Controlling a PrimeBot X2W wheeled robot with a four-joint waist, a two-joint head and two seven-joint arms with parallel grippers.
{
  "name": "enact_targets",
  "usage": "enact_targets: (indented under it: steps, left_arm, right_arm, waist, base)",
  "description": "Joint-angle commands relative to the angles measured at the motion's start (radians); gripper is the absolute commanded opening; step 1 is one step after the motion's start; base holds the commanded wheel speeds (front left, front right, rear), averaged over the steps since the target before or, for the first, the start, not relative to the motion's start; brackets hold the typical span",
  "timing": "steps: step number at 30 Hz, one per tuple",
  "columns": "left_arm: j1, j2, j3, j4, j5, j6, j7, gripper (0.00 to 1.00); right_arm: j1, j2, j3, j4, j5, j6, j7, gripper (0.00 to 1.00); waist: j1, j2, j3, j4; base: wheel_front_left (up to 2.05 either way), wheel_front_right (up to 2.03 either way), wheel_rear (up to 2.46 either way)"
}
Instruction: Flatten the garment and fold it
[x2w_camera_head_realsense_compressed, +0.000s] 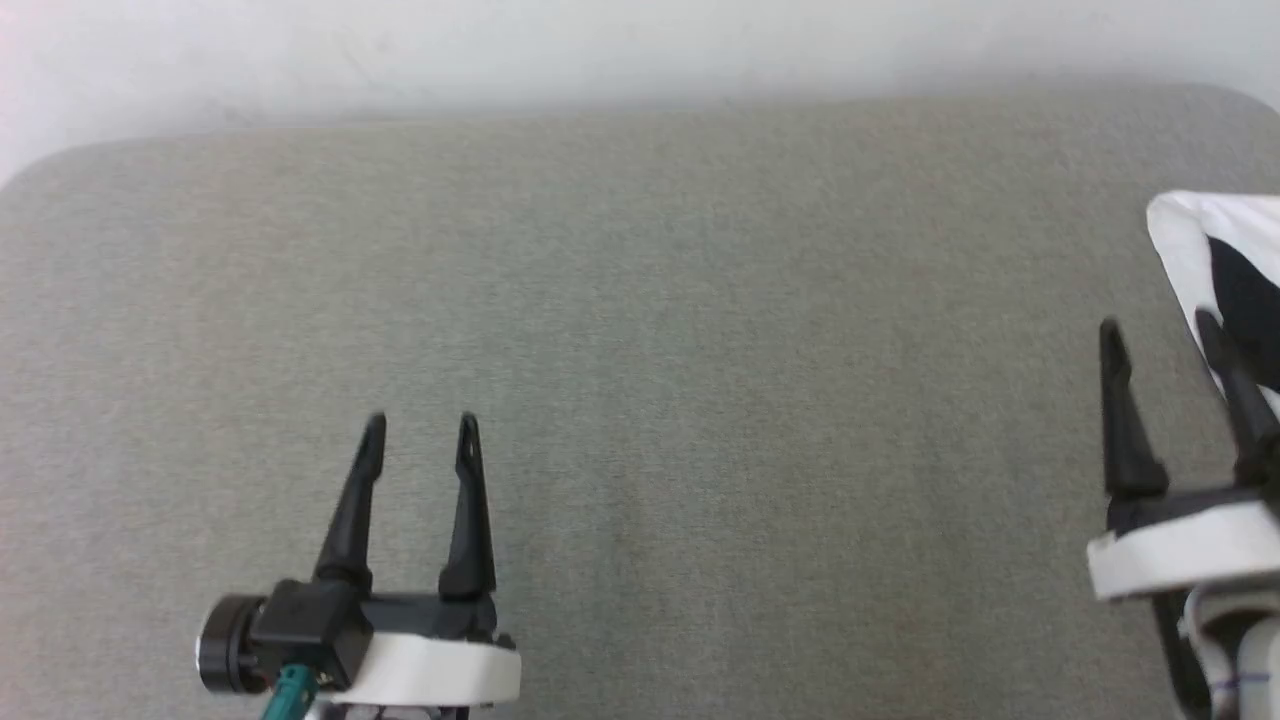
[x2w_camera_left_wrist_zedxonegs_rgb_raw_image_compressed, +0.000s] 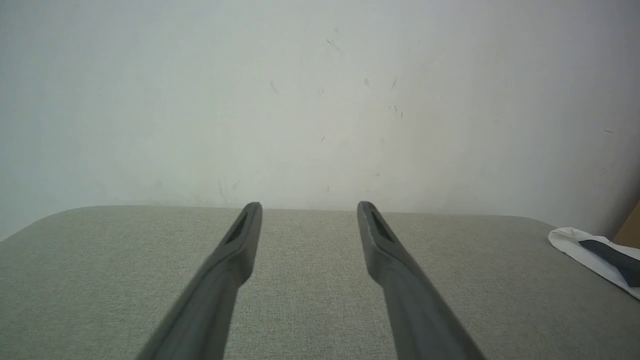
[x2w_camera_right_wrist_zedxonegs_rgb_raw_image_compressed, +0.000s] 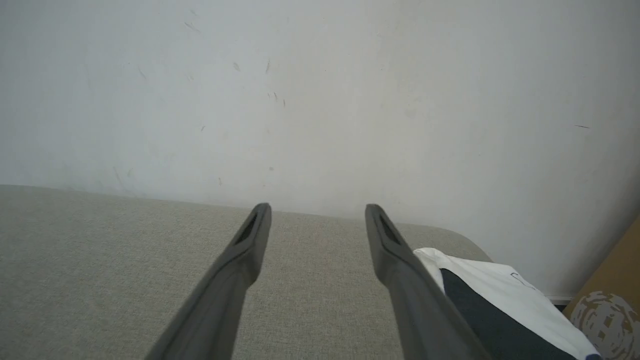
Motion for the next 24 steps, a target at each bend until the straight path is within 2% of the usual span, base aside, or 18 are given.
enact_targets:
  steps: [1, 5, 9, 24]
  left_arm:
    - [0.017, -0.003, 0.004, 0.012, -0.003, 0.003, -0.004, 1.0]
    - [0.034, -0.011, 0.002, 0.037, -0.008, 0.0, -0.005, 1.0]
    - [0.048, -0.019, -0.008, 0.059, 0.0, -0.009, -0.005, 1.0]
    - [0.076, -0.05, 0.023, 0.084, -0.009, -0.027, -0.005, 1.0]
  right_arm:
    - [0.025, 0.016, -0.008, -0.006, -0.019, -0.002, -0.018, 1.0]
    - [0.087, 0.055, -0.045, 0.006, -0.074, -0.002, -0.065, 1.0]
    - [0.139, 0.069, -0.075, 0.024, -0.114, -0.002, -0.106, 1.0]
    - [0.144, 0.07, -0.045, 0.085, -0.075, -0.002, -0.147, 1.0]
  waist:
    - [0.0002, 0.0, -0.029, 0.03]
    - [0.0002, 0.0, -0.044, 0.051]
    - [0.0002, 0.0, -0.056, 0.066]
    - [0.0002, 0.0, -0.044, 0.052]
  base:
    - [0.0, 0.0, 0.0]
    - [0.0, 0.0, 0.0]
    - [0.0, 0.0, 0.0]
    - [0.0, 0.0, 0.0]
